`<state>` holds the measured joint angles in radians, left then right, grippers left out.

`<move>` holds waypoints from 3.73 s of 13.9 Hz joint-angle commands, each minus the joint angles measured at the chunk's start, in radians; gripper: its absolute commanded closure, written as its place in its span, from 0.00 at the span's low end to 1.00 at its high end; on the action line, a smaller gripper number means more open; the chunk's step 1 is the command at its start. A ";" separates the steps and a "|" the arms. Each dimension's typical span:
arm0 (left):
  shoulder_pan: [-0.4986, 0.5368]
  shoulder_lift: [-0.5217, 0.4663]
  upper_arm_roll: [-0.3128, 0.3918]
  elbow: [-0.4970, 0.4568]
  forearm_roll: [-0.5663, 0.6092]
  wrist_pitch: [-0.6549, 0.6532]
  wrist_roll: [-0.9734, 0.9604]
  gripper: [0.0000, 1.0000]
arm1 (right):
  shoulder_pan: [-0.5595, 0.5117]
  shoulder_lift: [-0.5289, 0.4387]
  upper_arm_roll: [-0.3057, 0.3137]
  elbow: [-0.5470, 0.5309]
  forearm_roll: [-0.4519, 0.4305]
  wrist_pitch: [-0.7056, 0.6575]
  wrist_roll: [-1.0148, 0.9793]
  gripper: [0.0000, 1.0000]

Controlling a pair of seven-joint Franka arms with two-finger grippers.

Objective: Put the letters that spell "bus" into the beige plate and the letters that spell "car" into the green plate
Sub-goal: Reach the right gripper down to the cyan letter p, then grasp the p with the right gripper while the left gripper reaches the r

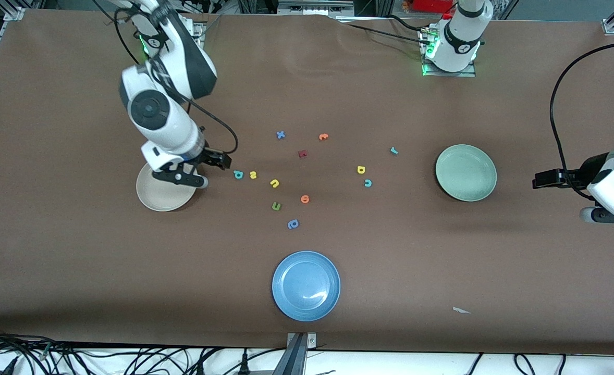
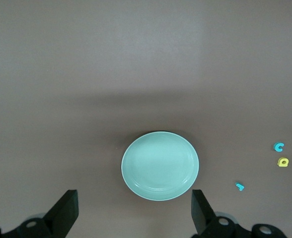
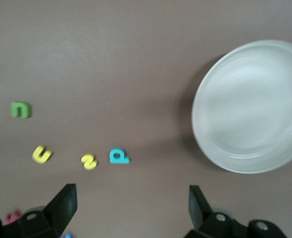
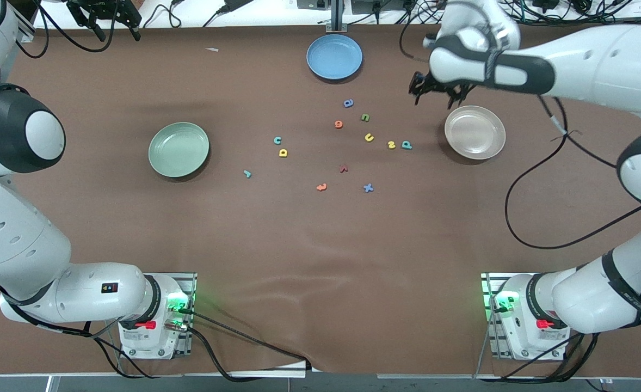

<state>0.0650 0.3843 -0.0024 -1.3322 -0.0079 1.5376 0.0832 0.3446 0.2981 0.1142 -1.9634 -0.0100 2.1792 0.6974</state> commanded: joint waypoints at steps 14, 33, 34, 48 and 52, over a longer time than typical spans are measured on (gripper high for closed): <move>0.119 -0.007 0.004 -0.005 -0.014 -0.068 0.001 0.00 | 0.106 0.157 -0.008 -0.121 -0.016 0.332 1.004 0.35; -0.129 0.042 -0.010 -0.018 -0.033 -0.178 -0.160 0.00 | 0.125 0.213 -0.038 -0.117 -0.081 0.390 0.993 0.78; -0.131 0.045 -0.010 -0.018 -0.049 -0.178 -0.175 0.00 | 0.125 0.213 -0.038 -0.115 -0.081 0.389 0.992 0.79; -0.266 -0.068 -0.079 -0.639 -0.228 0.390 -0.287 0.00 | 0.114 0.185 -0.107 -0.055 -0.102 0.281 0.869 0.19; -0.269 -0.096 -0.129 -0.792 -0.228 0.461 -0.315 0.01 | 0.111 0.206 -0.116 -0.057 -0.102 0.313 0.864 0.23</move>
<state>-0.2056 0.3547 -0.1115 -2.0060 -0.2071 1.9459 -0.2211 0.4584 0.4915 0.0007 -2.0222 -0.0959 2.4760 1.5675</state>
